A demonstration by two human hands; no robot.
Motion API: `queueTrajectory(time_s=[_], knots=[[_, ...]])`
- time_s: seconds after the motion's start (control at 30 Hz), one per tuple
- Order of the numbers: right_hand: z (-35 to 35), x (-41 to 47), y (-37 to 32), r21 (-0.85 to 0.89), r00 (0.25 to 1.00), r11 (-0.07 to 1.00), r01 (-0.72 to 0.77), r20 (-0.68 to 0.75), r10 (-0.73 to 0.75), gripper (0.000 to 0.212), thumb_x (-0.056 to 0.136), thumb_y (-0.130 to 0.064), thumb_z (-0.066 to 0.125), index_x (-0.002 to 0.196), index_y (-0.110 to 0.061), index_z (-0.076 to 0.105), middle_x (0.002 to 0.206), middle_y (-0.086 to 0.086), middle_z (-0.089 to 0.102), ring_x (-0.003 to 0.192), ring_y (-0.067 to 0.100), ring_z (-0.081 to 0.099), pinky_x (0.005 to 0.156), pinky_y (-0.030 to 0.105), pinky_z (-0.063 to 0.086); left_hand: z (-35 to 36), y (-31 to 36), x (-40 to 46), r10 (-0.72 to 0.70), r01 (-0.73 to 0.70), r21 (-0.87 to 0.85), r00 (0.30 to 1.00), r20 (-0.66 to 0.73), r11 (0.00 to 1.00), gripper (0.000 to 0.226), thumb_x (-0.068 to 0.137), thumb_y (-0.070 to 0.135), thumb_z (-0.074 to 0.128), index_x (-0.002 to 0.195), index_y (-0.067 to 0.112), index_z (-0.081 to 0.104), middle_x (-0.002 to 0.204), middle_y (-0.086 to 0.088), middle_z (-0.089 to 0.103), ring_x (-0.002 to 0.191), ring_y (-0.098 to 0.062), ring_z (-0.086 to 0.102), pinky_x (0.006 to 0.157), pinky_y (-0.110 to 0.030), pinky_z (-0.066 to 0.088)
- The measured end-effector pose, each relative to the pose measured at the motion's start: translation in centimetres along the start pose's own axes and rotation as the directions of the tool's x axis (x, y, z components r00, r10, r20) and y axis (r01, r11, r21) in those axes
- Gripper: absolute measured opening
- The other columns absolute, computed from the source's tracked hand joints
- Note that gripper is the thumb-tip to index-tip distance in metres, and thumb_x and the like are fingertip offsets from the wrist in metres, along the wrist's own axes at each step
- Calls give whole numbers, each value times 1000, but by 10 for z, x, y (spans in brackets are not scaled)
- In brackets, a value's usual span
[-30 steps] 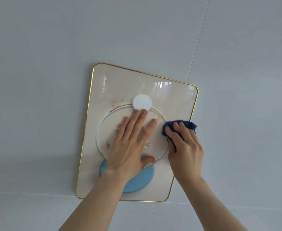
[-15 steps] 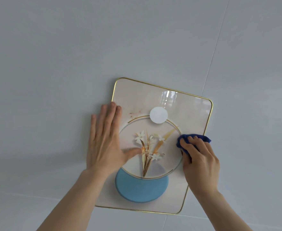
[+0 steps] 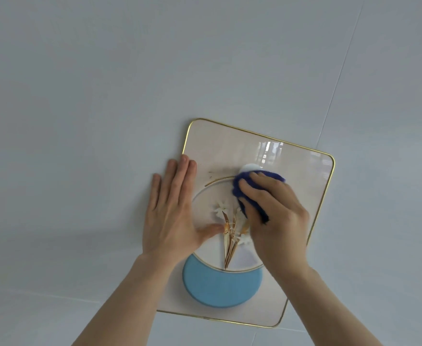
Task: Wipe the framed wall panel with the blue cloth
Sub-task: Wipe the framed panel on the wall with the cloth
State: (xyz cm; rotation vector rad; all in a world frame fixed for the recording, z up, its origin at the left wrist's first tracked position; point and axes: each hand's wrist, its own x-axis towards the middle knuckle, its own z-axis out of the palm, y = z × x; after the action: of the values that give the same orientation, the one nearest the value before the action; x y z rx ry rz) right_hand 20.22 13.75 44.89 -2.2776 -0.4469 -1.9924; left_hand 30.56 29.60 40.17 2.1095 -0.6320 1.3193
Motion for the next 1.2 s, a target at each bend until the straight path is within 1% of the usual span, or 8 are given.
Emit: queueTrajectory(time_s=[0.13,0.27,0.53,0.67,0.8,0.9,1.03,1.2], knots=[[39,15,-15,-40,952,966,256,182,-245,26,92,1,69,112,-12,79,124,8,75,127,30,65,95,42,60,1,1,0,-5,6,30,1000,-25,1000,126,73,81,60,165,10,13,175,-6,9,162,-23,5,129,-52,18],[51,14,-10,-94,916,929,358,228,-330,22,98,-7,65,114,-14,78,126,5,74,131,29,63,96,42,60,1,0,0,-10,11,9,1000,-29,1000,127,71,83,59,165,10,14,175,-4,9,162,-21,5,130,-51,17],[52,58,5,-178,994,979,96,-34,-104,22,92,-2,75,111,-11,80,120,6,76,121,32,67,95,36,57,2,-3,0,-2,2,-31,1000,3,1000,140,64,87,69,165,14,6,175,-1,3,162,-21,0,131,-51,12],[52,36,-3,-134,981,975,179,92,-168,30,87,3,74,114,-10,79,124,7,75,126,32,65,101,38,56,2,-2,-1,-7,7,-12,1000,-2,1000,139,64,85,69,165,13,8,175,-3,5,162,-21,1,130,-52,14],[37,20,6,-123,934,944,307,231,-274,32,88,-1,77,117,-15,78,129,3,74,130,27,64,97,41,60,0,-2,-1,-9,9,-13,1000,-1,1000,138,65,86,69,165,14,8,175,-2,5,162,-21,2,130,-52,16],[30,21,11,-139,936,941,307,223,-273,29,89,-3,76,116,-15,79,128,2,75,131,26,64,95,41,61,-1,-2,0,-4,4,-23,1000,-1,1000,138,65,86,69,166,14,8,175,-1,4,162,-20,1,130,-52,15],[51,35,-5,-103,976,977,184,136,-170,31,85,5,76,112,-10,80,124,7,76,131,30,64,97,43,60,-1,0,0,-15,15,2,1000,-8,1000,139,64,86,68,165,13,9,175,-2,7,162,-21,2,130,-51,15],[61,43,-13,-36,952,960,278,143,-271,27,90,5,73,113,-8,79,124,5,76,132,28,63,103,38,56,-1,1,0,-17,17,13,1000,-22,1000,137,64,86,68,164,9,15,174,-5,12,162,-22,6,128,-53,21]])
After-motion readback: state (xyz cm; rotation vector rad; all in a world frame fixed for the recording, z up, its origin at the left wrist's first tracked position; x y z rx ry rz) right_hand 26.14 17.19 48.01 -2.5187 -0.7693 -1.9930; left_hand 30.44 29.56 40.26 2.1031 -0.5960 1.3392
